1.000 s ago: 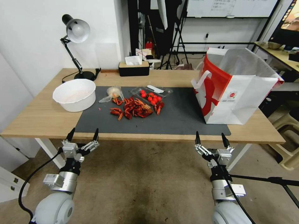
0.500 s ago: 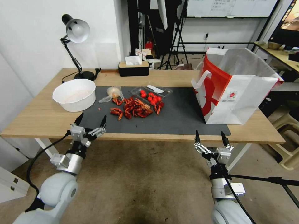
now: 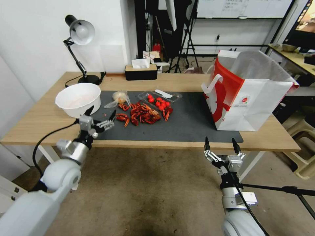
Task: Pick up the trash from the table and place it into the takeout bag.
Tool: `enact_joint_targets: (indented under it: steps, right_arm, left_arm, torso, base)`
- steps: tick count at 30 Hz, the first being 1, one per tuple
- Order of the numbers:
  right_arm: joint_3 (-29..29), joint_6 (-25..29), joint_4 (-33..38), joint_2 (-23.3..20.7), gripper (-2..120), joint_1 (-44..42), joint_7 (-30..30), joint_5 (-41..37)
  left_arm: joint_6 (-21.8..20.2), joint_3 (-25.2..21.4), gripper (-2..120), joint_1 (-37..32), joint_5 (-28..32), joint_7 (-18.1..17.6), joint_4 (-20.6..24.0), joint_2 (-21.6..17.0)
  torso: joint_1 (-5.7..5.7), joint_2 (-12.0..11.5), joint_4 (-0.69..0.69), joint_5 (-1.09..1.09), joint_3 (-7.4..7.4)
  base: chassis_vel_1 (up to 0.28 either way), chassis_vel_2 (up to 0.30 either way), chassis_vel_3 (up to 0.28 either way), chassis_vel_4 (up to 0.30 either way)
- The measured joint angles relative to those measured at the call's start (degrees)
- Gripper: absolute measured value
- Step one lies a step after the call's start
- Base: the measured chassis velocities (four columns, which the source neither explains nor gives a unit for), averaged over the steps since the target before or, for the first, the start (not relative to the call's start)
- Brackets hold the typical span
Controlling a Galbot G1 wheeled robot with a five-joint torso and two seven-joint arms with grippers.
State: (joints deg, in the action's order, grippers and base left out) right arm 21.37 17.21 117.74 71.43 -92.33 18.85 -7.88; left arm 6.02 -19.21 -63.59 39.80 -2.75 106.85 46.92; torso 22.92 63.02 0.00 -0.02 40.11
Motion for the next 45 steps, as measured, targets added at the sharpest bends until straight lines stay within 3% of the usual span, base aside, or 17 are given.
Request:
enact_joint_targets:
  steps: [3,8,12,15,21,24,34,40,43,45]
  right_arm:
    - [0.02,-0.08,0.01,0.12,100,-0.02,0.03,0.24]
    - [0.03,-0.10,-0.01,0.24,100,-0.02,0.04,0.39]
    - [0.05,-0.11,-0.15,0.36,100,0.04,0.05,0.48]
    - [0.08,-0.12,-0.30,0.50,100,0.13,0.06,0.53]
    - [0.27,-0.15,-0.35,0.67,100,0.19,0.13,0.58]
    - [0.44,-0.17,-0.35,0.69,100,0.19,0.17,0.58]
    - [0.64,-0.34,-0.47,0.89,100,0.69,0.28,0.57]
    - [0.65,-0.50,-0.47,0.91,100,0.89,0.37,0.51]
    - [0.82,-0.56,-0.48,1.08,100,0.88,0.49,0.48]
    - [0.92,-0.56,-0.48,1.12,100,0.85,0.53,0.47]
  left_arm:
    - [-2.55,2.68,100,6.81,4.41,0.08,-2.53,-2.20]
    - [-5.37,5.55,100,12.18,8.81,0.18,-4.31,-3.93]
    - [-7.77,10.93,100,19.07,12.93,0.13,-7.20,-5.45]
    - [-10.42,18.12,100,27.02,16.40,0.08,-10.90,-6.14]
    - [-13.99,24.45,100,35.33,18.92,0.77,-16.09,-5.39]
    - [-15.28,26.40,100,38.52,19.33,1.39,-18.55,-4.88]
    - [-26.05,32.21,100,48.66,21.25,4.17,-25.13,-3.33]
    - [-28.99,37.08,100,52.57,20.47,5.21,-29.04,-2.01]
    - [-33.93,41.05,97,55.97,18.69,6.04,-32.65,-0.23]
    - [-34.37,41.58,95,56.44,18.05,6.24,-33.39,0.04]
  torso:
    - [0.00,0.00,0.00,0.00,0.00]
    - [0.00,0.00,0.00,0.02,0.00]
    - [0.00,0.00,-0.01,0.02,0.00]
    - [0.00,0.00,0.00,0.02,0.00]
    - [0.00,0.00,0.00,0.02,0.00]
    - [0.00,0.00,0.00,0.01,0.00]
    - [0.00,0.00,0.00,0.02,0.00]
    - [-0.01,0.01,0.00,0.01,0.00]
    - [-0.01,0.00,-0.01,0.02,0.00]
    - [-0.01,0.00,-0.02,0.01,0.00]
  base:
    - [0.000,0.000,0.000,0.000]
    - [0.000,0.000,0.000,0.000]
    - [0.000,0.000,0.000,0.000]
    - [0.000,0.000,0.000,0.000]
    - [0.000,0.000,0.000,0.000]
    - [0.000,0.000,0.000,0.000]
    - [0.000,0.000,0.000,0.000]
    - [0.000,0.000,0.000,0.000]
    - [0.000,0.000,0.000,0.000]
    - [0.000,0.000,0.000,0.000]
